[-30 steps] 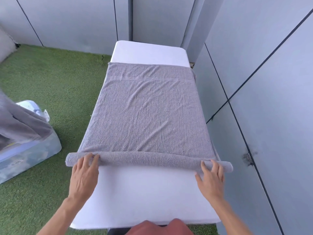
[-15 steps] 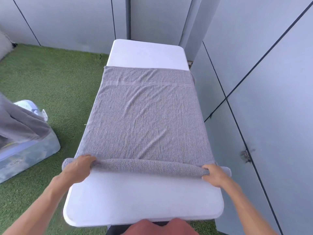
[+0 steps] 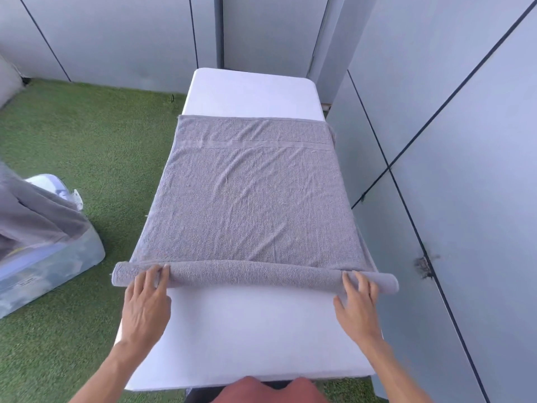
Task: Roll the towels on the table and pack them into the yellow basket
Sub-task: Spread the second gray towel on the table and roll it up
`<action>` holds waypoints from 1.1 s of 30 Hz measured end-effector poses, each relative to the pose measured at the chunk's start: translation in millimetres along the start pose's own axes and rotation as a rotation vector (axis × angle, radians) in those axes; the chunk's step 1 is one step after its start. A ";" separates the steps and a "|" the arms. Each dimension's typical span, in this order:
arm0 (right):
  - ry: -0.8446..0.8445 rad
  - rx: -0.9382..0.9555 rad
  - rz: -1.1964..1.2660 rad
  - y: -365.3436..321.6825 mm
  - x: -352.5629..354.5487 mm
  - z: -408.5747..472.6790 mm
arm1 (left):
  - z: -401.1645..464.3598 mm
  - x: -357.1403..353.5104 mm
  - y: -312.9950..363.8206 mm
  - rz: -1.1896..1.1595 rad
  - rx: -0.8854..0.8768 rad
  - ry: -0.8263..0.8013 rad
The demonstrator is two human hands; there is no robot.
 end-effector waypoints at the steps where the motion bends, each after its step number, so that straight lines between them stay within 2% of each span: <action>1: -0.066 0.035 0.006 -1.6 -5.6 5.5 | 0.7 -1.3 1.6 0.015 -0.017 -0.015; 4: -0.167 0.038 0.044 -3.9 -9.0 26.7 | 15.5 -4.3 -1.3 -0.007 -0.001 -0.079; 7: -0.168 0.019 0.053 -4.8 -4.8 37.6 | 32.9 -4.1 -5.9 0.006 0.001 -0.110; 9: -0.192 0.031 0.008 -4.1 -4.9 37.9 | 38.6 -4.0 -10.9 0.021 -0.009 -0.189; 11: -0.290 0.040 -0.061 -1.3 -10.7 35.0 | 37.9 -8.5 -16.4 0.052 -0.023 -0.312; 13: -0.420 0.020 -0.105 4.6 -13.8 34.2 | 34.0 -18.7 -21.8 0.037 -0.033 -0.502; 14: -0.477 -0.004 -0.096 7.9 -13.3 34.6 | 32.7 -23.3 -24.2 -0.007 -0.027 -0.599; 16: -0.563 -0.084 0.020 13.0 -10.0 37.0 | 35.1 -24.9 -28.8 -0.199 0.037 -0.681; 18: -0.546 -0.185 0.190 13.6 -2.6 45.6 | 43.7 -22.7 -39.7 -0.429 0.189 -0.593; 19: -0.466 -0.210 0.265 11.4 3.9 51.8 | 48.2 -16.2 -43.9 -0.466 0.232 -0.475; 21: -0.232 -0.187 0.339 4.2 18.1 57.2 | 51.4 6.0 -44.9 -0.340 0.204 -0.190; 23: -0.017 -0.105 0.239 -5.3 23.5 45.6 | 40.9 17.4 -30.0 -0.183 0.081 -0.015; 25: 0.115 -0.037 0.044 -11.1 17.0 25.1 | 24.7 15.7 -13.9 -0.138 0.009 0.059; 26: 0.130 -0.006 -0.022 -12.8 10.5 16.4 | 17.0 11.0 -8.0 -0.124 -0.016 0.073; 29: -0.011 0.058 -0.098 -14.8 -11.0 12.1 | 7.2 -13.2 1.4 -0.087 -0.115 -0.022; 33: -0.086 0.063 -0.149 -17.2 -9.1 36.1 | 33.5 -24.0 -10.0 -0.142 -0.084 -0.151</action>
Point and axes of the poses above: each hand's wrist, its own z-axis towards the middle knuckle, its own x-axis out of the back of the hand, y = z × x, the point moved 9 cm from there along z, towards the middle knuckle, and after that the axes turned 6 degrees about -x, right-handed, at the moved point
